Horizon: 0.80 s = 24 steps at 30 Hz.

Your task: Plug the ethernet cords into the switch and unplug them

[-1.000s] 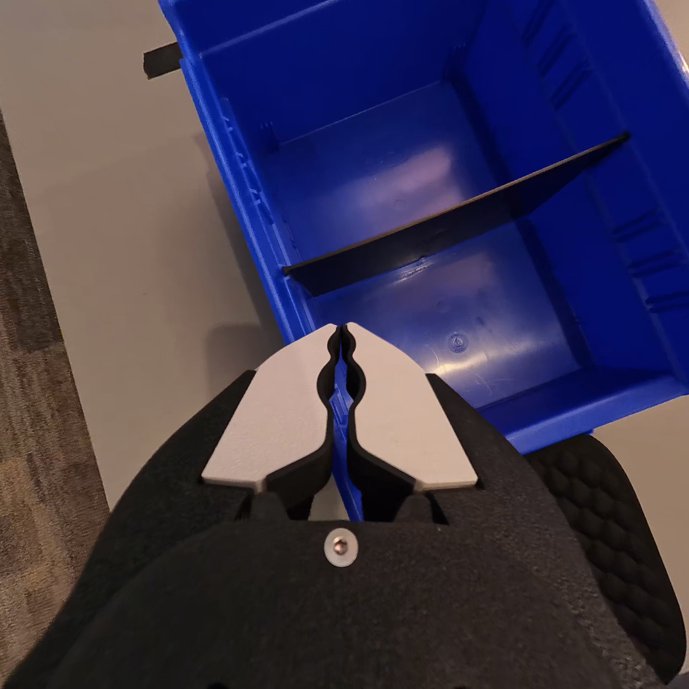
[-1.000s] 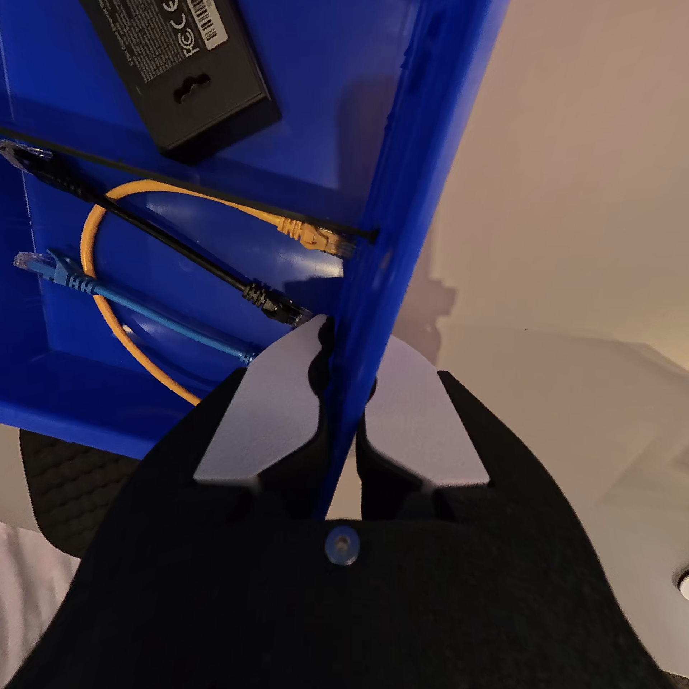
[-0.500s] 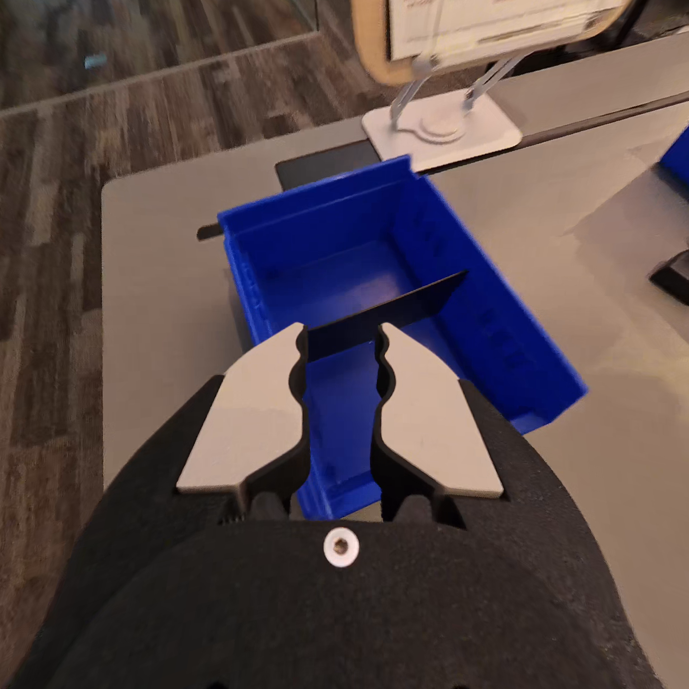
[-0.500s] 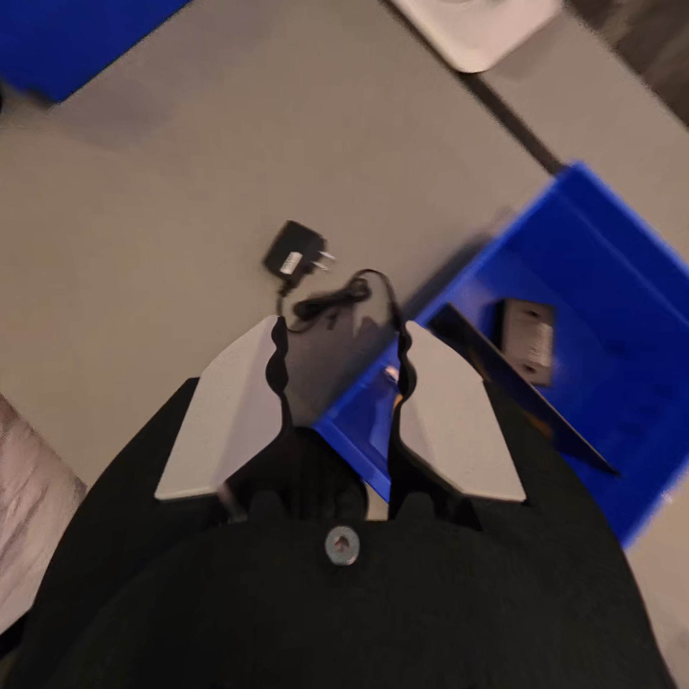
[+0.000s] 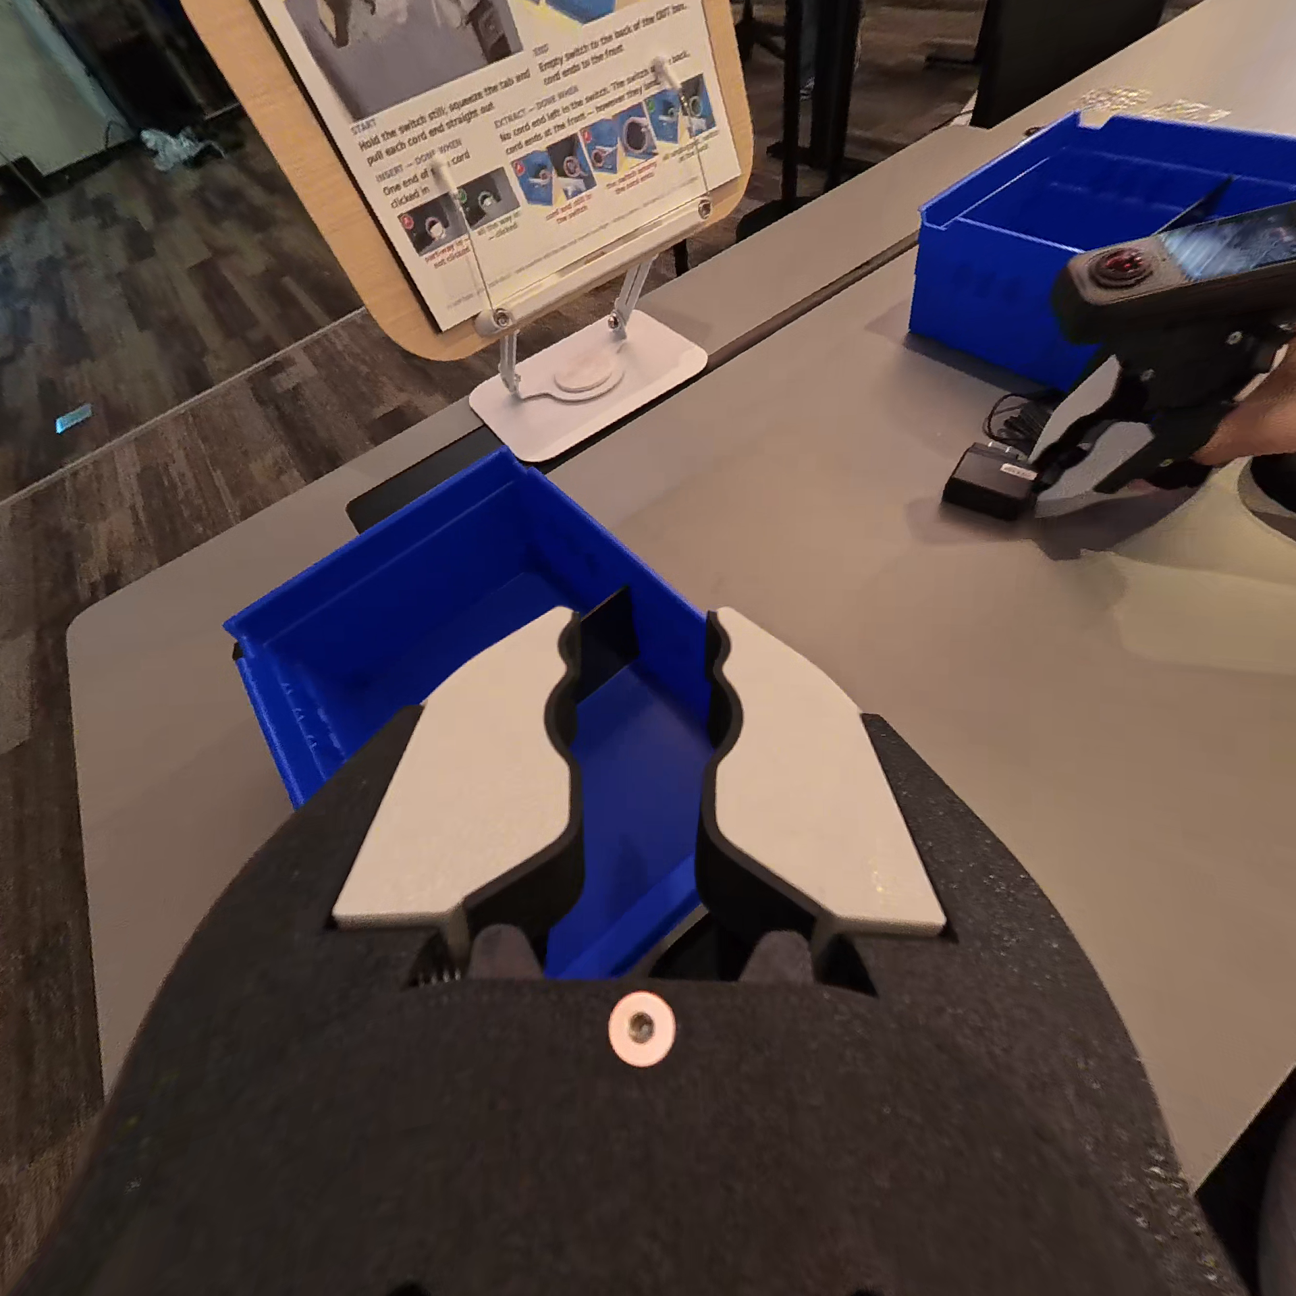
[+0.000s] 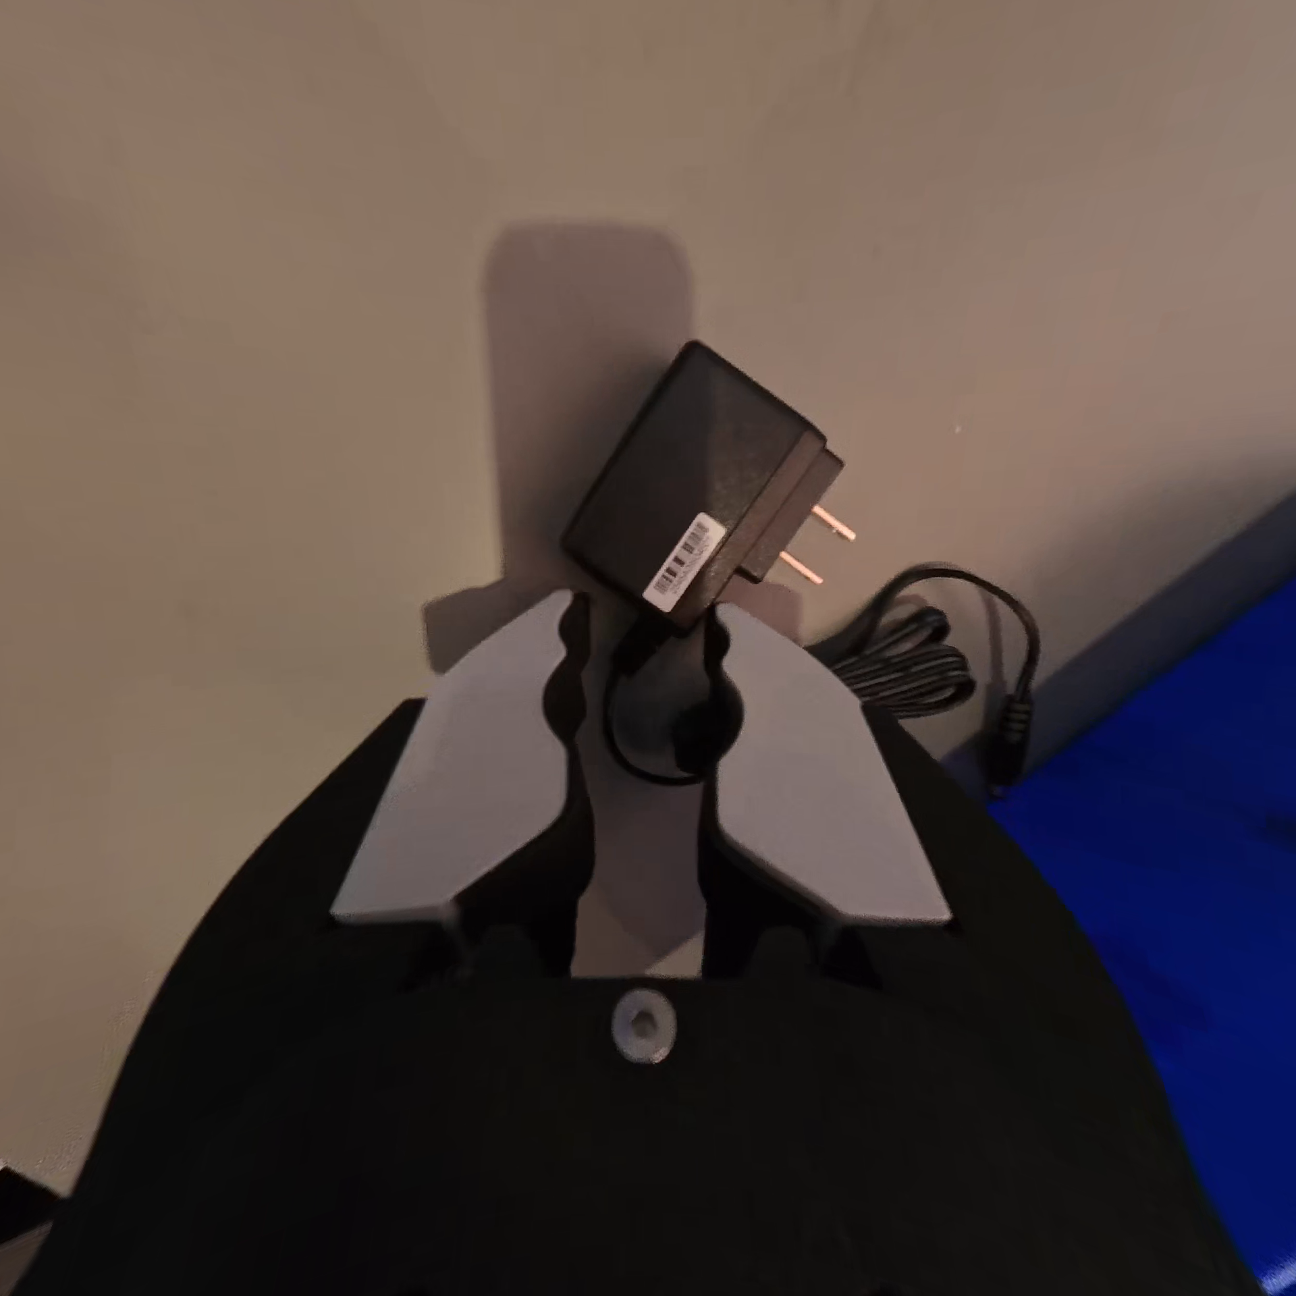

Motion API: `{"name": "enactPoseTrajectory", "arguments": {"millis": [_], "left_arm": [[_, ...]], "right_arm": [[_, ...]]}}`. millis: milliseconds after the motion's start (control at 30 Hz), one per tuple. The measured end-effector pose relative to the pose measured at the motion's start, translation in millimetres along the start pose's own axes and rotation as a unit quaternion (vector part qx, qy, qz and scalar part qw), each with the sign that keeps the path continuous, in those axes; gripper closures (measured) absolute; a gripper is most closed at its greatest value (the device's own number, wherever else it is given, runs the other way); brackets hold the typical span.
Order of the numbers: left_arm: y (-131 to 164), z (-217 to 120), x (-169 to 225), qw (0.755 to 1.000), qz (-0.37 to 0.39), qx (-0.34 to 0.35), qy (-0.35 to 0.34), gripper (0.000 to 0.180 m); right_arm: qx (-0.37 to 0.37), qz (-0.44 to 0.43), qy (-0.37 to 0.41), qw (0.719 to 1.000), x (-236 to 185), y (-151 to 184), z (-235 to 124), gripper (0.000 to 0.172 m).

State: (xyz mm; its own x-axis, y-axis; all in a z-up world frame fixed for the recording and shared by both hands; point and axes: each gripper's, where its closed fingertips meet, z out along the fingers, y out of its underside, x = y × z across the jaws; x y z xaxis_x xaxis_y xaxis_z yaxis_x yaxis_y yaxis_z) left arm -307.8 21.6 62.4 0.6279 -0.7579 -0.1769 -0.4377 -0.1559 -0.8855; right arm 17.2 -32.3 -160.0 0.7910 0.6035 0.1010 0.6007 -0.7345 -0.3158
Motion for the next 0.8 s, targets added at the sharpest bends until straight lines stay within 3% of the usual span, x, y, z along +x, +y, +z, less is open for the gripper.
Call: {"name": "enactPoseTrajectory", "arguments": {"millis": [67, 367, 600, 800], "left_arm": [[-1, -2, 4, 1.0, 0.005, 0.007, 0.006, 0.148], [3, -7, 11, 1.0, 0.014, 0.011, 0.017, 0.149], [-6, -10, 16, 0.999, 0.012, 0.028, 0.022, 0.15], [-12, -5, 31, 0.999, 0.025, 0.028, 0.032, 0.15]], "right_arm": [[-0.009, 0.0, -0.012, 1.0, -4, 1, 0, 0.152], [0.003, -0.043, -0.005, 0.999, -11, -11, -22, 0.156], [0.071, -0.04, 0.013, 0.997, 14, -46, -120, 0.156], [0.088, -0.044, 0.072, 0.992, 43, -52, -206, 0.157]]}}
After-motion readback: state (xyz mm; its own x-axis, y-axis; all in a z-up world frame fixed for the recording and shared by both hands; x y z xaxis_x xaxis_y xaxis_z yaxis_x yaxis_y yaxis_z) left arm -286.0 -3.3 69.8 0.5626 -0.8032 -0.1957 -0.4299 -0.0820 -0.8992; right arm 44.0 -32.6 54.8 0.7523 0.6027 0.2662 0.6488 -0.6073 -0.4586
